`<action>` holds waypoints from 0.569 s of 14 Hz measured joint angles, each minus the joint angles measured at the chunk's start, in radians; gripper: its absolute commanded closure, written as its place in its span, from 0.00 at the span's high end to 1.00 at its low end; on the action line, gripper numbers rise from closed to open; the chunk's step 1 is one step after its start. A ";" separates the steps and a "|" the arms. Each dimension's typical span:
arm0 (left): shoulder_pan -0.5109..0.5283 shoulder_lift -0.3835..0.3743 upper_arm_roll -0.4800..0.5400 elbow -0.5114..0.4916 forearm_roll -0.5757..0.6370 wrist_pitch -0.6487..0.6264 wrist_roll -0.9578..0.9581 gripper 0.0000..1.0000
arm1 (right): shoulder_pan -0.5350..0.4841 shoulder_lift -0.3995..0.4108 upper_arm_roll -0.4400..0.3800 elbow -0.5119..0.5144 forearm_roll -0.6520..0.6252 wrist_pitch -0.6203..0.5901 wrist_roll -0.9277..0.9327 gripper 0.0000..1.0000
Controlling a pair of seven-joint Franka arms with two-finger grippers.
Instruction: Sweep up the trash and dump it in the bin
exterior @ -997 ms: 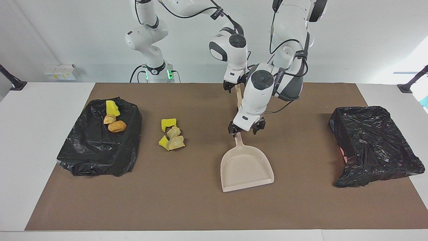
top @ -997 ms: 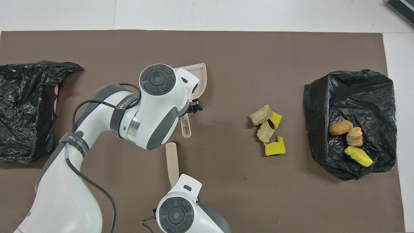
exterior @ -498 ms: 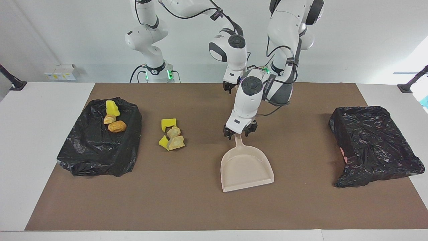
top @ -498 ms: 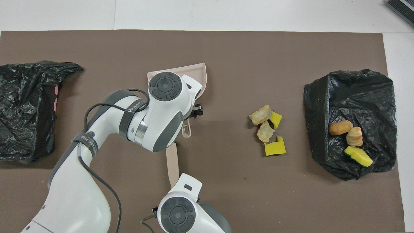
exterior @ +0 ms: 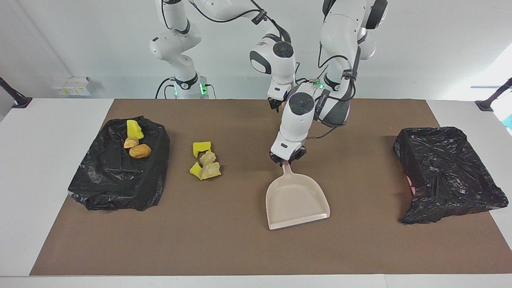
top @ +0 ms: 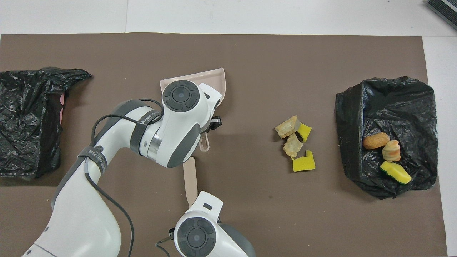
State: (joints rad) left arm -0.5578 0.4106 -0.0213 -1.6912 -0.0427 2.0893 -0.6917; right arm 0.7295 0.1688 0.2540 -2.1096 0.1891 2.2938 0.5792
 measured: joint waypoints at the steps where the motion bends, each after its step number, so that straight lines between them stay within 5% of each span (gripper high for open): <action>1: 0.000 -0.003 0.004 0.002 0.000 -0.003 0.000 0.00 | 0.000 0.000 0.000 0.000 0.000 0.000 0.000 0.70; 3: 0.002 -0.011 0.014 0.013 0.001 -0.014 0.000 0.00 | 0.000 0.000 0.000 -0.001 0.000 0.000 0.000 0.63; 4: 0.007 -0.016 0.019 0.023 0.011 -0.030 0.002 0.00 | 0.000 0.000 0.000 -0.001 0.000 0.000 0.000 0.30; 5: 0.015 -0.021 0.021 0.034 0.038 -0.050 0.006 0.00 | 0.000 0.000 0.000 -0.001 0.000 0.000 -0.001 0.09; 6: 0.026 -0.025 0.021 0.046 0.070 -0.067 0.011 0.00 | 0.000 0.000 0.000 -0.002 0.000 0.000 -0.003 0.00; 8: 0.058 -0.031 0.023 0.061 0.098 -0.098 0.056 0.00 | 0.000 0.000 0.000 -0.002 -0.001 0.000 -0.004 0.00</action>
State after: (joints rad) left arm -0.4999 0.3794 0.0014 -1.6304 0.0551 1.9914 -0.6358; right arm 0.7294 0.1692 0.2537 -2.1112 0.1886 2.2938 0.5753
